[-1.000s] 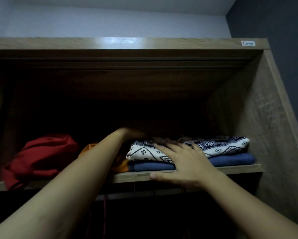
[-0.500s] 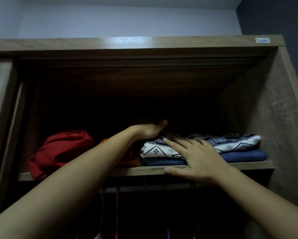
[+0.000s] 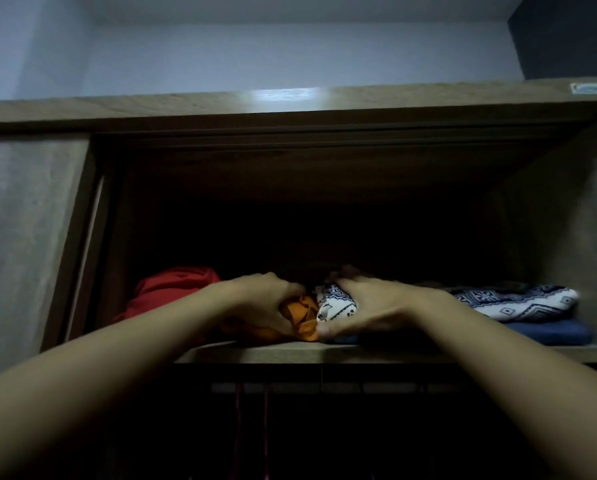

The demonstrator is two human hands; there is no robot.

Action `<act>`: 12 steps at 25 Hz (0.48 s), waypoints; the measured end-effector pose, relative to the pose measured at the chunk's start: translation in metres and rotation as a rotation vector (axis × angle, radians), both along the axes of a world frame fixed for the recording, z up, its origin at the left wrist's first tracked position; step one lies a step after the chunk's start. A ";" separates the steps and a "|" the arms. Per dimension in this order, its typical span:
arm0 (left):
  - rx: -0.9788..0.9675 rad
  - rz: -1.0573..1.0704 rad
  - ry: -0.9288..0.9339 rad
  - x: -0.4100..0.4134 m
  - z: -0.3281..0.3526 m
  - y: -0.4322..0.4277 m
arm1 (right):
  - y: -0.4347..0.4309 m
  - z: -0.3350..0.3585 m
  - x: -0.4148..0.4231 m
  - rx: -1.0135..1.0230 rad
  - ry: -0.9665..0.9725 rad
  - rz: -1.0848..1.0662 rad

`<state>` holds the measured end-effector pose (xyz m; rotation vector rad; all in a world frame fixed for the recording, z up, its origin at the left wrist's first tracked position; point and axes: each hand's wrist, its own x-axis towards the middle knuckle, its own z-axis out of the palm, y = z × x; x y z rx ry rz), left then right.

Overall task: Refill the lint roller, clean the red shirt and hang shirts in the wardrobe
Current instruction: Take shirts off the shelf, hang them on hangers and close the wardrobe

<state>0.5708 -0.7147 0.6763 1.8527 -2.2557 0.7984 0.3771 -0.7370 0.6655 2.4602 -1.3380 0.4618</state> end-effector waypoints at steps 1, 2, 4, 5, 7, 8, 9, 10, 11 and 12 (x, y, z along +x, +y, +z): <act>-0.081 -0.056 -0.020 0.002 0.000 -0.005 | -0.002 -0.001 0.000 0.011 0.023 0.011; -0.153 -0.104 0.008 0.007 0.002 -0.010 | -0.003 -0.003 -0.001 0.016 0.036 0.018; -0.280 -0.161 0.168 0.018 0.009 -0.017 | -0.005 -0.009 -0.006 0.013 0.016 0.027; -0.344 -0.190 0.284 0.023 0.014 -0.019 | -0.006 -0.012 -0.007 0.007 0.000 0.030; -0.495 -0.274 0.466 0.029 0.025 -0.019 | -0.007 -0.016 -0.008 -0.011 -0.003 0.034; -0.551 -0.306 0.483 0.029 0.030 -0.018 | -0.007 -0.017 -0.007 -0.022 0.003 0.034; -0.592 -0.309 0.433 0.028 0.034 -0.017 | -0.006 -0.018 -0.007 -0.031 0.015 0.029; -0.633 -0.304 0.346 0.027 0.038 -0.016 | -0.006 -0.018 -0.008 -0.037 0.031 0.022; -0.681 -0.297 0.271 0.026 0.042 -0.013 | -0.006 -0.018 -0.008 -0.041 0.046 0.015; -0.742 -0.307 0.220 0.026 0.046 -0.010 | -0.007 -0.018 -0.007 -0.043 0.059 0.010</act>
